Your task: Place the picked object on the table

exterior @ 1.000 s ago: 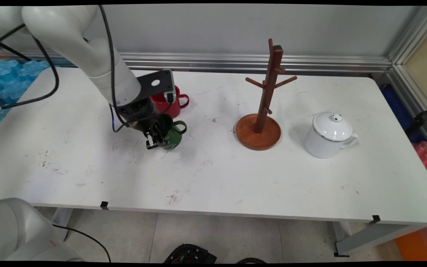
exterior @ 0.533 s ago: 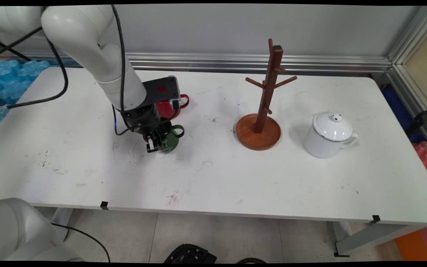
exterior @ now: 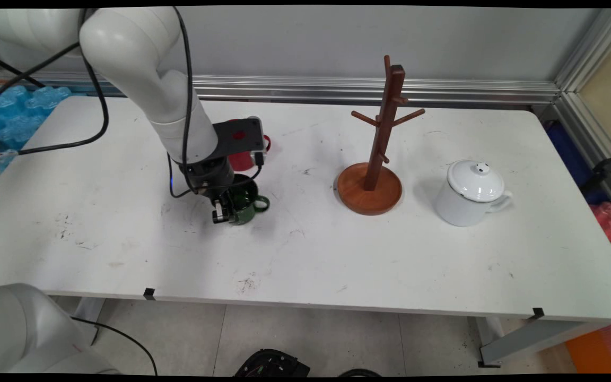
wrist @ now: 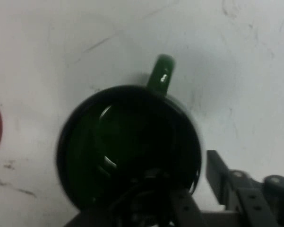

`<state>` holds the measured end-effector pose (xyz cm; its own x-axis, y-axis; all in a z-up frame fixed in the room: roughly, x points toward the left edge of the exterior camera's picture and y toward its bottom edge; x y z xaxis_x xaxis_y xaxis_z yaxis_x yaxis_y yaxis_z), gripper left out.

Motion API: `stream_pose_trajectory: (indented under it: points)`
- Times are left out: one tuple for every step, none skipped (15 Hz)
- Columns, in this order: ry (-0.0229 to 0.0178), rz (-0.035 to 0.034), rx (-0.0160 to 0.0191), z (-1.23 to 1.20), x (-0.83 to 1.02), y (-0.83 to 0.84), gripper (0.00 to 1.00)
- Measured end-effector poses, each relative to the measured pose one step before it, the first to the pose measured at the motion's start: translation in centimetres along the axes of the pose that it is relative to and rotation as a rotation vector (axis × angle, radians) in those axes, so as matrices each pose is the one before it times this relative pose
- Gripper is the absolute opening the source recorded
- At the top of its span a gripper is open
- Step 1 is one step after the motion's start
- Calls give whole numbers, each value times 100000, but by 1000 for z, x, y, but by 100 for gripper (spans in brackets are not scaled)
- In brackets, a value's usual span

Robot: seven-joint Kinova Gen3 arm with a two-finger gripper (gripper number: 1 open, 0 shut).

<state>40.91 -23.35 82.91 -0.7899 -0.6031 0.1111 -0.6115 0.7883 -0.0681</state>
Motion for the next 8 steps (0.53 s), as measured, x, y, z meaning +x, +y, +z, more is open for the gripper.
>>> stream_pose_trajectory:
  points:
    - [90,261,3,69,216,25,100]
    - [215,399,-5,40,217,7,100]
    - [316,522,52,-24,180,-16,100]
    - [227,358,12,-25,108,-6,100]
    - [496,648,-3,-120,150,-21,100]
    - [577,819,-51,-186,135,-21,100]
    - [642,945,-9,-269,95,-20,100]
    - [593,875,43,-312,24,-33,100]
